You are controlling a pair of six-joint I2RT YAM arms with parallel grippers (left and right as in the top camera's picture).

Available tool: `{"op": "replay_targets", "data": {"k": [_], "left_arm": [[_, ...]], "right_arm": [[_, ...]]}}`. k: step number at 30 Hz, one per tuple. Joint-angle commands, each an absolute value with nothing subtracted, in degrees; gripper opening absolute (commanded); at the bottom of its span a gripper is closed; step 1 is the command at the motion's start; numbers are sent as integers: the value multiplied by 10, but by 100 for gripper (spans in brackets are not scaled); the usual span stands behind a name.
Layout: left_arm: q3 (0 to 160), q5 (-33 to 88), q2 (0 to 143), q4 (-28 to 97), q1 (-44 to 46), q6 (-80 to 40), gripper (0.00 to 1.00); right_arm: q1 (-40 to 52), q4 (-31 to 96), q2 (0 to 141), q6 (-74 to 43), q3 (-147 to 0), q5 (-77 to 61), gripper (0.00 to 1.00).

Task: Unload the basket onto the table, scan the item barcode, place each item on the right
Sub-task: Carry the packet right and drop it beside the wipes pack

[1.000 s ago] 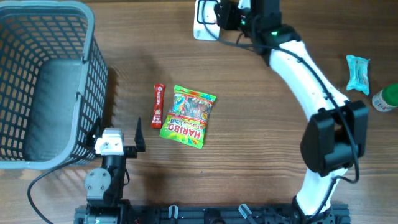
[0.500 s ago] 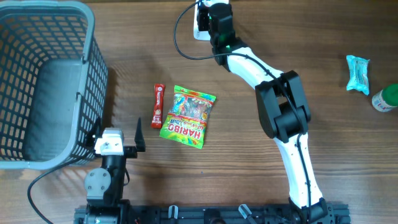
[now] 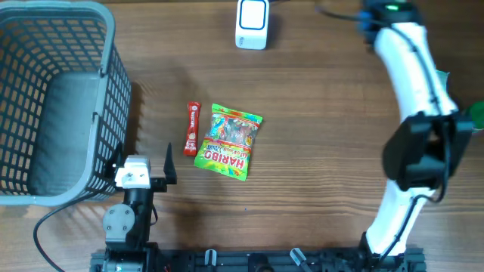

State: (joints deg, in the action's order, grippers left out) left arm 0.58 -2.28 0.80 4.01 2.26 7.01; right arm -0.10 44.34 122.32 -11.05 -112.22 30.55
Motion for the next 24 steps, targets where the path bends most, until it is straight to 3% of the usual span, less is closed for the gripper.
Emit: {"op": "replay_targets", "data": {"k": [1, 4, 5, 6, 7, 11, 14, 18, 21, 24], "left_arm": [[3, -25, 4, 39, 24, 67, 100], [3, -24, 4, 39, 24, 67, 100], [3, -25, 4, 39, 24, 67, 100], [3, -25, 4, 39, 24, 67, 100], [3, -25, 4, 39, 24, 67, 100], [3, -25, 4, 39, 24, 67, 100], [3, -24, 4, 39, 24, 67, 100], [3, -25, 4, 39, 24, 67, 100], [3, -25, 4, 39, 24, 67, 100], [3, -25, 4, 39, 24, 67, 100]], "right_arm": [[-101, 426, 1263, -122, -1068, 128, 53], [-181, 422, 1286, -122, -1050, 59, 53], [-198, 423, 1287, -121, -1050, 61, 59], [-211, 426, 1284, -121, -1051, 61, 91], [-222, 438, 1279, -124, -1060, 55, 100], [-216, 534, 1206, -159, -1154, -111, 100], [-143, 596, 1121, -172, -1160, -232, 100], [32, 722, 1113, -215, -1133, -228, 100], [194, 717, 1119, -215, -1032, -206, 100], [292, 655, 1122, -287, -935, -176, 100]]}}
